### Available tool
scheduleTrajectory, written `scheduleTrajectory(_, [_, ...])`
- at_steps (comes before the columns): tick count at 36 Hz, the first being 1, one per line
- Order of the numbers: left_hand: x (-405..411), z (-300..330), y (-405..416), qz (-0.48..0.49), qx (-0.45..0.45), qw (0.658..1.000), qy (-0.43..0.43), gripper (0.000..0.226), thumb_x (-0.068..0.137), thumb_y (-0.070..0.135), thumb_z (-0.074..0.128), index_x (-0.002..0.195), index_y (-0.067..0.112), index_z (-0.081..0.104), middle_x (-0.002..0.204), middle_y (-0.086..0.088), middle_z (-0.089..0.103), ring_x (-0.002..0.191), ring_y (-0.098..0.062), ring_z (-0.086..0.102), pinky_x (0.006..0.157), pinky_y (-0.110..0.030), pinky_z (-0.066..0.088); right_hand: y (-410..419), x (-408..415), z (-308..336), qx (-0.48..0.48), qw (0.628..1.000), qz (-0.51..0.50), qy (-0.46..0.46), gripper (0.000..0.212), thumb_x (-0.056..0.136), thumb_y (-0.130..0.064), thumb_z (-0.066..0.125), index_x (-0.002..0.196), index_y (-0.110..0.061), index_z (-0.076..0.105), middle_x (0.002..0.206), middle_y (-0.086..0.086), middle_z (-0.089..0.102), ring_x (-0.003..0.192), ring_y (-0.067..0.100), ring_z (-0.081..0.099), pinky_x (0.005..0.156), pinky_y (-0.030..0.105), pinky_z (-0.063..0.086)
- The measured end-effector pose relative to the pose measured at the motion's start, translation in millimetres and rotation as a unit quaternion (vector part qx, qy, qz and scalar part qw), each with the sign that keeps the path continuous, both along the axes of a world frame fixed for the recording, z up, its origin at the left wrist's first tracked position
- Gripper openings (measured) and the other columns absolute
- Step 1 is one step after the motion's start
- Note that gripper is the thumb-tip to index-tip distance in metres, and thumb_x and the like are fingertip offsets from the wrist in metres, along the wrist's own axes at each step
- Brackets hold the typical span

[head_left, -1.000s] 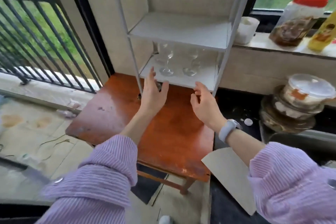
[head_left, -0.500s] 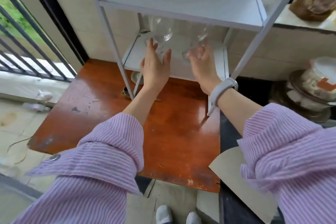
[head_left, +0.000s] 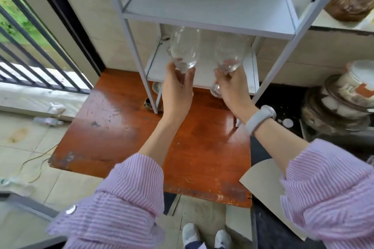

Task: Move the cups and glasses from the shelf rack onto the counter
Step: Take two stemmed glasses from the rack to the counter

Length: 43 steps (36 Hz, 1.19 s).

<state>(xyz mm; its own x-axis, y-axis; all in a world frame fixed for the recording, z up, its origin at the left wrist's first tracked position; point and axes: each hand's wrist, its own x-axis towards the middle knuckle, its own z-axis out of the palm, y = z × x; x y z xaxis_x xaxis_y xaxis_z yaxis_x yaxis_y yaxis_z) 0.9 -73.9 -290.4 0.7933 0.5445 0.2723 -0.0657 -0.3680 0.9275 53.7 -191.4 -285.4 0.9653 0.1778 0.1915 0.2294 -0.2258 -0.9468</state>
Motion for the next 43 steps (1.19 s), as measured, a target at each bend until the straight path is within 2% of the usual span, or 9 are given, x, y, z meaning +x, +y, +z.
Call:
scheduleTrajectory(2, [-21, -1, -5, -0.013, -0.04, 0.999, 0.011, 0.016, 0.093, 0.028, 0.051, 0.098, 0.014, 0.045, 0.062, 0.008, 0.047, 0.054, -0.019, 0.055, 0.054, -0.036, 0.048, -11, -20, -4, 0.003, 1.0, 0.004, 0.009, 0.017, 0.089, -0.019, 0.056, 0.103, -0.021, 0.045, 0.082, -0.006, 0.056, 0.061, -0.002, 0.058, 0.057, 0.014, 0.049])
scheduleTrajectory(6, [-62, -9, -20, -0.029, -0.048, 0.998, 0.04, 0.013, 0.092, 0.032, 0.051, 0.096, 0.02, 0.047, 0.067, 0.002, 0.053, 0.053, -0.016, 0.058, 0.047, -0.015, 0.045, -37, -66, -13, -0.001, 0.999, 0.029, 0.044, 0.012, 0.088, -0.024, 0.058, 0.093, -0.033, 0.05, 0.067, -0.007, 0.058, 0.056, 0.007, 0.059, 0.054, 0.021, 0.052])
scheduleTrajectory(10, [-95, -20, -42, -0.061, -0.054, 0.994, 0.079, 0.013, 0.089, 0.032, 0.055, 0.096, 0.022, 0.048, 0.066, 0.008, 0.056, 0.05, -0.007, 0.058, 0.047, -0.011, 0.045, -67, -108, -25, 0.0, 0.998, 0.015, 0.06, 0.009, 0.088, -0.021, 0.059, 0.094, -0.022, 0.052, 0.064, -0.013, 0.058, 0.056, 0.0, 0.059, 0.053, 0.008, 0.044])
scheduleTrajectory(14, [-121, -31, -76, -0.108, -0.073, 0.986, 0.105, 0.01, 0.088, 0.029, 0.058, 0.085, 0.028, 0.049, 0.059, 0.015, 0.056, 0.048, -0.003, 0.056, 0.044, -0.009, 0.043, -107, -145, -37, -0.002, 0.994, -0.019, 0.108, 0.016, 0.087, -0.021, 0.061, 0.087, -0.035, 0.052, 0.067, -0.005, 0.062, 0.055, 0.0, 0.058, 0.053, 0.009, 0.045])
scheduleTrajectory(21, [-147, -43, -155, -0.215, -0.048, 0.962, 0.163, 0.009, 0.088, 0.028, 0.059, 0.085, 0.022, 0.053, 0.066, 0.003, 0.056, 0.054, -0.005, 0.055, 0.045, -0.014, 0.046, -197, -193, -54, -0.014, 0.975, -0.137, 0.175, 0.02, 0.084, -0.021, 0.064, 0.074, -0.027, 0.049, 0.06, -0.005, 0.058, 0.051, -0.004, 0.055, 0.049, 0.006, 0.039])
scheduleTrajectory(25, [-156, -39, -220, -0.278, -0.007, 0.947, 0.161, 0.018, 0.087, 0.034, 0.059, 0.085, 0.018, 0.053, 0.066, -0.001, 0.056, 0.055, -0.006, 0.051, 0.058, -0.033, 0.049, -264, -224, -50, -0.04, 0.962, -0.202, 0.181, 0.022, 0.085, -0.022, 0.064, 0.072, -0.024, 0.046, 0.059, -0.003, 0.054, 0.05, -0.003, 0.051, 0.05, 0.006, 0.037])
scheduleTrajectory(31, [-186, -39, -353, -0.398, 0.017, 0.906, 0.146, 0.025, 0.087, 0.037, 0.057, 0.097, 0.014, 0.056, 0.074, -0.005, 0.062, 0.067, -0.015, 0.057, 0.064, -0.033, 0.046, -389, -300, -40, -0.006, 0.941, -0.284, 0.184, 0.013, 0.087, -0.021, 0.061, 0.089, -0.011, 0.054, 0.059, -0.007, 0.053, 0.054, 0.002, 0.048, 0.052, 0.018, 0.036])
scheduleTrajectory(35, [-225, -39, -452, -0.457, 0.045, 0.881, 0.115, 0.02, 0.086, 0.035, 0.059, 0.077, 0.019, 0.051, 0.057, 0.008, 0.046, 0.052, -0.002, 0.044, 0.055, -0.021, 0.038, -477, -370, -37, 0.002, 0.923, -0.349, 0.16, 0.005, 0.089, -0.016, 0.057, 0.093, -0.016, 0.054, 0.058, -0.003, 0.047, 0.046, 0.002, 0.043, 0.048, 0.012, 0.034])
scheduleTrajectory(43, [-311, -26, -630, -0.635, 0.035, 0.761, 0.126, 0.014, 0.087, 0.033, 0.06, 0.082, 0.021, 0.054, 0.057, 0.01, 0.051, 0.045, 0.0, 0.049, 0.048, -0.014, 0.041, -618, -505, -38, 0.037, 0.823, -0.544, 0.16, 0.01, 0.087, -0.019, 0.059, 0.085, -0.025, 0.051, 0.057, 0.001, 0.049, 0.049, 0.015, 0.048, 0.049, 0.027, 0.04])
